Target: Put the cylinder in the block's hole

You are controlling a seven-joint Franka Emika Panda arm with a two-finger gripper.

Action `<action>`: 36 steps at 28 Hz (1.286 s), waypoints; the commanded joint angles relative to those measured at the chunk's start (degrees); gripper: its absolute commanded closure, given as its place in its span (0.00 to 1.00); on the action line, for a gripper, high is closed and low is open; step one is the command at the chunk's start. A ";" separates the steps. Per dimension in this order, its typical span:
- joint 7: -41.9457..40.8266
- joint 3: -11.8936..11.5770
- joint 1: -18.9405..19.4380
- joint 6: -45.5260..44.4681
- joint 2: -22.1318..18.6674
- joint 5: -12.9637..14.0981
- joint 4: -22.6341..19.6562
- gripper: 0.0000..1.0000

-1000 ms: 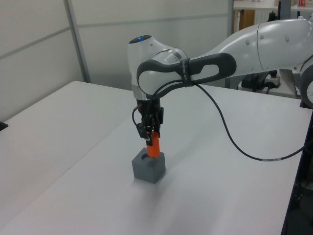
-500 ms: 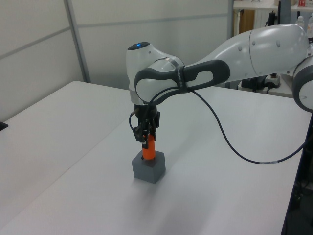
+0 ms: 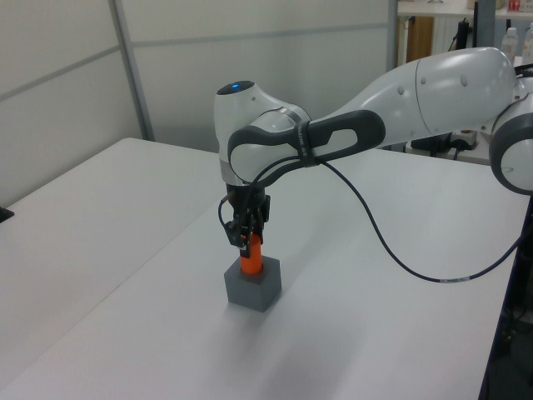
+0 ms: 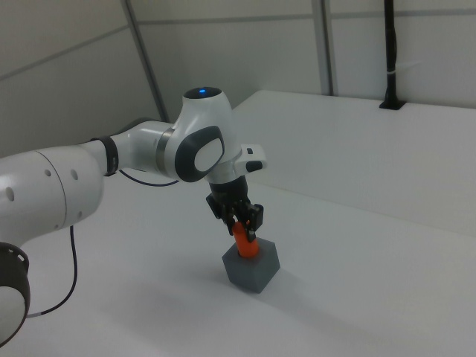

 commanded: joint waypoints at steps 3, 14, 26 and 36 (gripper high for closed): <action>-0.80 -0.66 0.63 0.26 0.23 -2.18 0.62 0.00; 2.37 -0.66 0.37 -5.97 -8.20 -2.27 -0.08 0.00; 2.55 -1.63 0.36 -15.29 -20.69 -2.27 -3.77 0.00; 2.72 -1.72 0.36 -17.23 -22.62 -2.27 -5.00 0.00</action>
